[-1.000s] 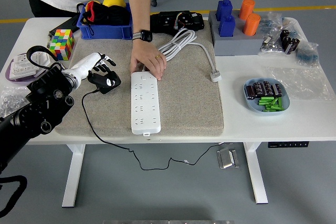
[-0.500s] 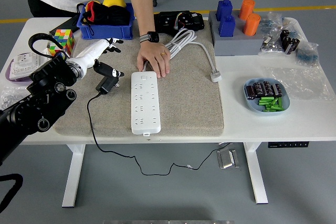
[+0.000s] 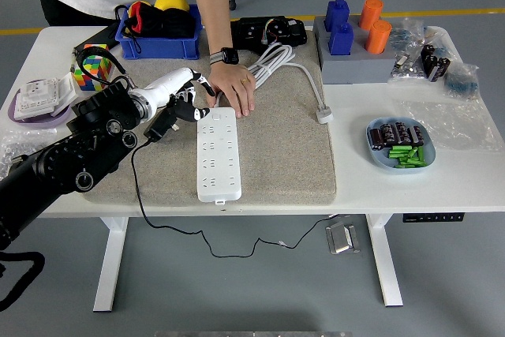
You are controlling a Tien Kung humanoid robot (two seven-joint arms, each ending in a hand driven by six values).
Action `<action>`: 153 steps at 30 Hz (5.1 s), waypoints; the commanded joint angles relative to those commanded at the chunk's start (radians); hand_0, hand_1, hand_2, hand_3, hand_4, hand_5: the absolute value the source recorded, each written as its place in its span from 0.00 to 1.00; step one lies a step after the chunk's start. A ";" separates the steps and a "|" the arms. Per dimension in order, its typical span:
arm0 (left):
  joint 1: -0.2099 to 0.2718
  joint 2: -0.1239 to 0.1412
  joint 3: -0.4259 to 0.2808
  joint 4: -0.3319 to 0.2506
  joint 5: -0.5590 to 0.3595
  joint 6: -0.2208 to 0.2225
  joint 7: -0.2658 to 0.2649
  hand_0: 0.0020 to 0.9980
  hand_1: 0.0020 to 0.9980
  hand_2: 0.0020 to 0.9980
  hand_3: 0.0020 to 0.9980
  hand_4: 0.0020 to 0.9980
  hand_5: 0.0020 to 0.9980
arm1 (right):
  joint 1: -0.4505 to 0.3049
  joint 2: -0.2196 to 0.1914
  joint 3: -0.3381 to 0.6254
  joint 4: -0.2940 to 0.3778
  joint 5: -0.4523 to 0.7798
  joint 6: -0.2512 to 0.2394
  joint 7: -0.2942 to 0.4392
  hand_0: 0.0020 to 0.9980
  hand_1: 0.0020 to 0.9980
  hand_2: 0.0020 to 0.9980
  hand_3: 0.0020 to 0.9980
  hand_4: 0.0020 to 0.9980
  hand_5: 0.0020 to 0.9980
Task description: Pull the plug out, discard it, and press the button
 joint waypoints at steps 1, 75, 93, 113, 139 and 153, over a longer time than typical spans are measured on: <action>-0.009 -0.005 0.012 0.011 -0.006 -0.005 0.008 0.04 0.00 0.09 0.63 0.00 0.00 | 0.000 0.000 0.000 0.000 0.001 0.000 0.000 0.77 0.73 0.72 0.71 0.89 0.66; 0.102 0.084 -0.218 -0.181 0.086 0.067 -0.083 0.22 0.19 0.30 0.69 0.56 0.00 | 0.002 0.001 0.001 0.004 -0.003 -0.001 0.001 0.77 0.73 0.72 0.71 0.89 0.66; 0.374 0.088 -0.725 -0.349 0.249 0.109 -0.099 0.88 0.89 0.83 0.85 0.74 0.00 | 0.007 0.001 0.019 0.003 -0.010 -0.002 0.001 0.77 0.73 0.72 0.71 0.89 0.66; 0.454 0.081 -0.854 -0.380 0.272 0.104 -0.102 0.88 0.88 0.83 0.85 0.72 0.01 | 0.019 -0.008 0.032 0.004 -0.021 -0.011 0.002 0.77 0.73 0.72 0.71 0.89 0.66; 0.477 0.072 -0.862 -0.426 0.279 0.103 -0.096 0.88 0.88 0.83 0.84 0.71 0.01 | 0.026 -0.013 0.004 0.003 -0.016 -0.013 0.003 0.77 0.73 0.72 0.71 0.89 0.66; 0.490 0.069 -0.873 -0.442 0.288 0.092 -0.083 0.88 0.88 0.83 0.83 0.70 0.02 | 0.020 -0.014 0.001 0.003 -0.014 -0.009 0.005 0.77 0.73 0.72 0.71 0.89 0.66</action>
